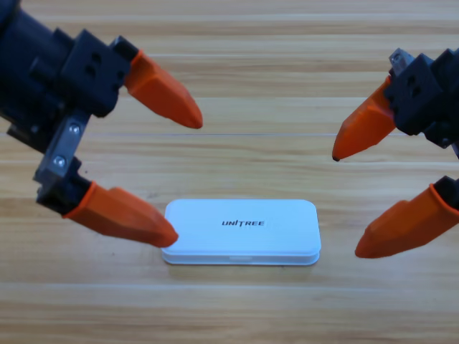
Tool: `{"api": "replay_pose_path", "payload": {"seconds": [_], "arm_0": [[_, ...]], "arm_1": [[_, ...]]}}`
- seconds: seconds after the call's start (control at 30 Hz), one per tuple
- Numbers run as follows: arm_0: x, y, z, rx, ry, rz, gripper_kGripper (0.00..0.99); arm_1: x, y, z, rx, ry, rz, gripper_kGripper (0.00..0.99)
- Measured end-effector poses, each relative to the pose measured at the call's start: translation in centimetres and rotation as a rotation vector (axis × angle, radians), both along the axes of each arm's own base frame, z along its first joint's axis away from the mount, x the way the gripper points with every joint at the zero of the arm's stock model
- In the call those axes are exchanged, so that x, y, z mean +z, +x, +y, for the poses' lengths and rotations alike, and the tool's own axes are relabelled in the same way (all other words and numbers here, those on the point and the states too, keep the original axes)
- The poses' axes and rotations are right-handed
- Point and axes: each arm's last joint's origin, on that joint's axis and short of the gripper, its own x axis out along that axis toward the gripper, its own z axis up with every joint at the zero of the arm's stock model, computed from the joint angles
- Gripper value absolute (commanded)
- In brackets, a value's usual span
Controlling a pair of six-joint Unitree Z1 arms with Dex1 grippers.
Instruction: Clean up eraser and pencils
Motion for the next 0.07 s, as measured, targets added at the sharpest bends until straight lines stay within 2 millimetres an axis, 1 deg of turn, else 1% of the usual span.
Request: {"api": "replay_pose_path", "payload": {"seconds": [0.07], "arm_0": [[-0.01,-0.04,-0.03,0.002,0.004,-0.006,0.990]], "arm_1": [[0.00,0.00,0.00,0.000,0.000,0.000,0.930]]}}
